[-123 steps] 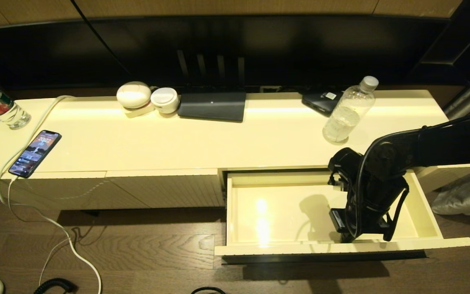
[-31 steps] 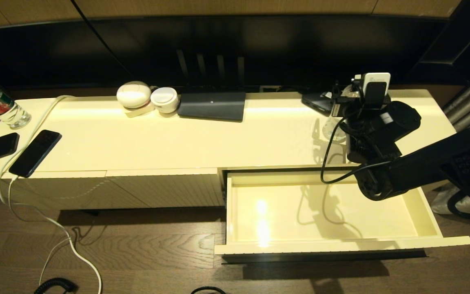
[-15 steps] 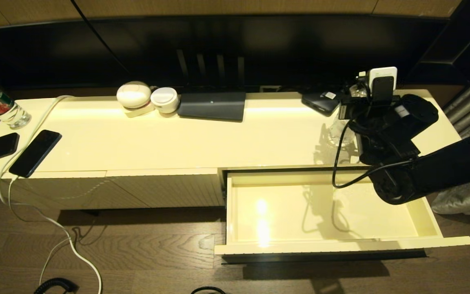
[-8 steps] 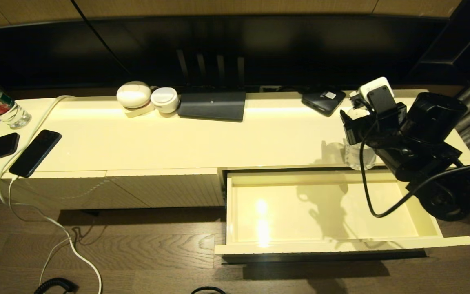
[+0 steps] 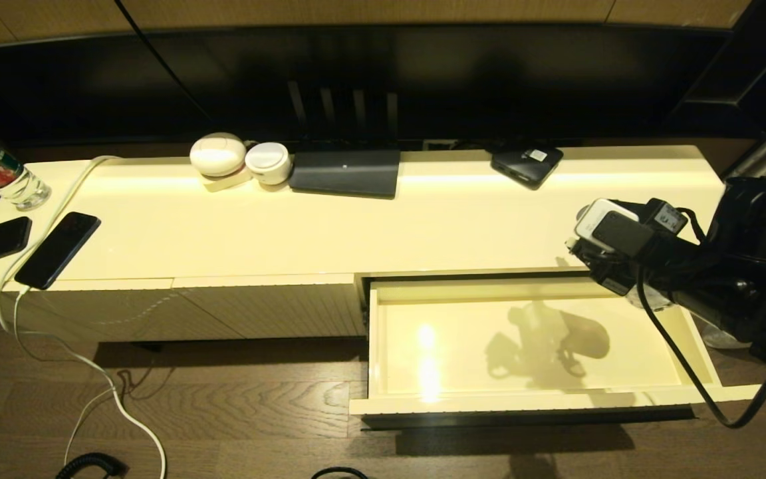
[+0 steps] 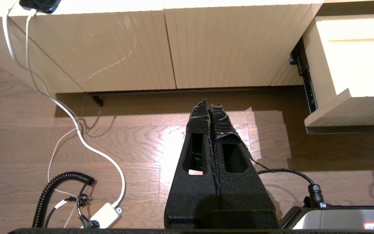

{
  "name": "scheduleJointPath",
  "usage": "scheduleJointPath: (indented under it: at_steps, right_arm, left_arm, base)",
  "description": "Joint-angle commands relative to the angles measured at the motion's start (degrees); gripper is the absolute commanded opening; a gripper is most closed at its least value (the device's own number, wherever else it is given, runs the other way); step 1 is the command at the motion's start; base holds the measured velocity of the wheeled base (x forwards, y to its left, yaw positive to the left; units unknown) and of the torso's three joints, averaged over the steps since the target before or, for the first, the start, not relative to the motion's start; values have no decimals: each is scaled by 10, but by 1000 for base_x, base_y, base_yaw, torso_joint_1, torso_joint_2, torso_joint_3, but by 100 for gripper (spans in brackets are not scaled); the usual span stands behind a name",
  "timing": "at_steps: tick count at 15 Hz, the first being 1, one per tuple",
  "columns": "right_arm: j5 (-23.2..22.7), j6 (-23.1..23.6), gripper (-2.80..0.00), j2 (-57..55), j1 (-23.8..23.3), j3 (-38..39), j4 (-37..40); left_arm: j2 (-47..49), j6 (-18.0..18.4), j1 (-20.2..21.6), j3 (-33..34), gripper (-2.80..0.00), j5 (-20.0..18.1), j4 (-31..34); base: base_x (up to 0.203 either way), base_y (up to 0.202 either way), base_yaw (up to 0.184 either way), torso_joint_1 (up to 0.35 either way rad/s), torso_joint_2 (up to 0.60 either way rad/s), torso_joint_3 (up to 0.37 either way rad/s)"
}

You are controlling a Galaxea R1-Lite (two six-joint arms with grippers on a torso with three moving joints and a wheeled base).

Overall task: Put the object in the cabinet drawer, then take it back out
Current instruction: Put the mineral water in the drawer

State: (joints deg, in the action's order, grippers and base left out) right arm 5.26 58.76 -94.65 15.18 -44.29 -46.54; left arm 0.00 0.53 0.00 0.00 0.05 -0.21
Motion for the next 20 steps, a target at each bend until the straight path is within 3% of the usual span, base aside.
scheduleJointPath:
  at_steps: [1,6,16,20]
  right_arm:
    - [-35,68,-280,2,-2,11,0]
    - [-93,185,-280,-11,-10,47,53]
    - [-114,255,-280,-99,-17,32,135]
    - [-144,309,-280,-115,-45,18,174]
  left_arm:
    - [0,0,0,1,-280,0,-1]
    - [0,0,0,2,-280,0,-1]
    - [0,0,0,2,-280,0,-1]
    - [0,0,0,1,-280,0,-1]
  base:
    - [0,0,0,0,0,0]
    - [0,0,0,0,0,0]
    - [0,0,0,0,0,0]
    - [0,0,0,0,0,0]
